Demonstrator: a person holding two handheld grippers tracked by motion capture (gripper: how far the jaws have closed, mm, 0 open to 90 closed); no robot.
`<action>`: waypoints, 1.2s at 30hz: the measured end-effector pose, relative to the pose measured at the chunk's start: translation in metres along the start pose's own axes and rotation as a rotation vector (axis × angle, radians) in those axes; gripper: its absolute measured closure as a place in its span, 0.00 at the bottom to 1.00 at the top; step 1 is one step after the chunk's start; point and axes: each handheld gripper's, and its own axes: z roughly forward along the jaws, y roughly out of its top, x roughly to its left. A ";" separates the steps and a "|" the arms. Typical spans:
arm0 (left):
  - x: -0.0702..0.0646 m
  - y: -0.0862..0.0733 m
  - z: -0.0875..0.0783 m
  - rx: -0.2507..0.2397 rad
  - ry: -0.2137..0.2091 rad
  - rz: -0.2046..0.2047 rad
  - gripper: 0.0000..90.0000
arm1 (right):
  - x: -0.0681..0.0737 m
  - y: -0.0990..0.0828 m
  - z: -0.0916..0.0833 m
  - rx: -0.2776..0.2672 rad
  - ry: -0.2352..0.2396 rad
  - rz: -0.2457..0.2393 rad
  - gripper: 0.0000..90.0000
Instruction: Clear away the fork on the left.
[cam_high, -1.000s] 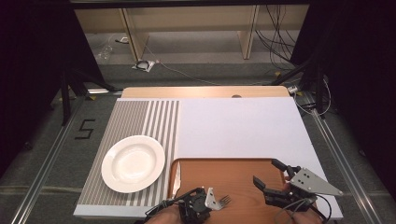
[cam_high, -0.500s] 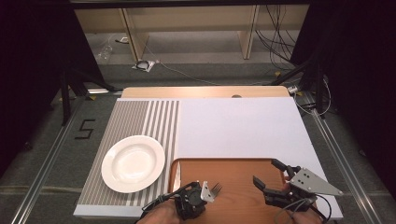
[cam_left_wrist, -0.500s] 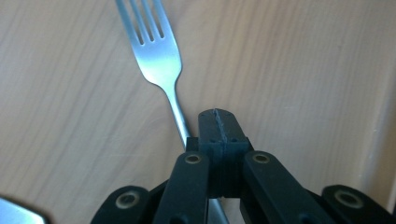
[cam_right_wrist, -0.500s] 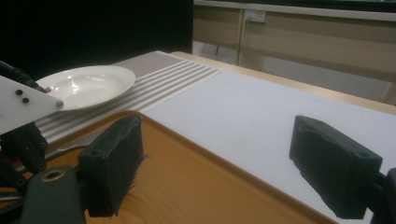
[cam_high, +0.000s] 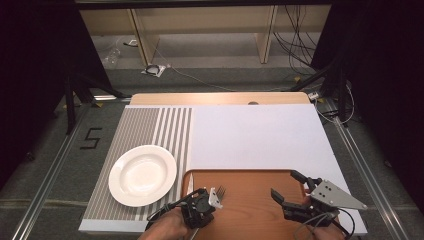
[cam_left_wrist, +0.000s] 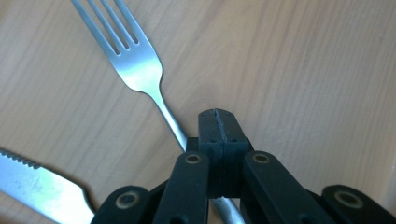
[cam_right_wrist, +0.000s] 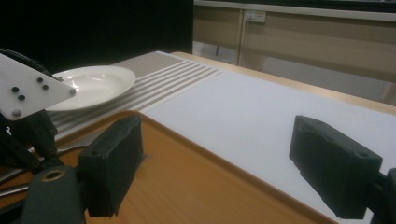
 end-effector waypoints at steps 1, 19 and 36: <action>0.001 0.000 0.000 0.001 0.001 -0.002 0.99 | 0.000 0.000 0.000 -0.002 0.000 0.003 0.20; 0.018 -0.008 -0.004 0.018 0.006 -0.054 0.99 | 0.000 0.000 0.000 0.000 0.000 0.001 0.20; 0.030 -0.014 -0.008 0.033 0.004 -0.097 0.99 | 0.000 0.000 0.000 -0.002 0.001 0.003 0.21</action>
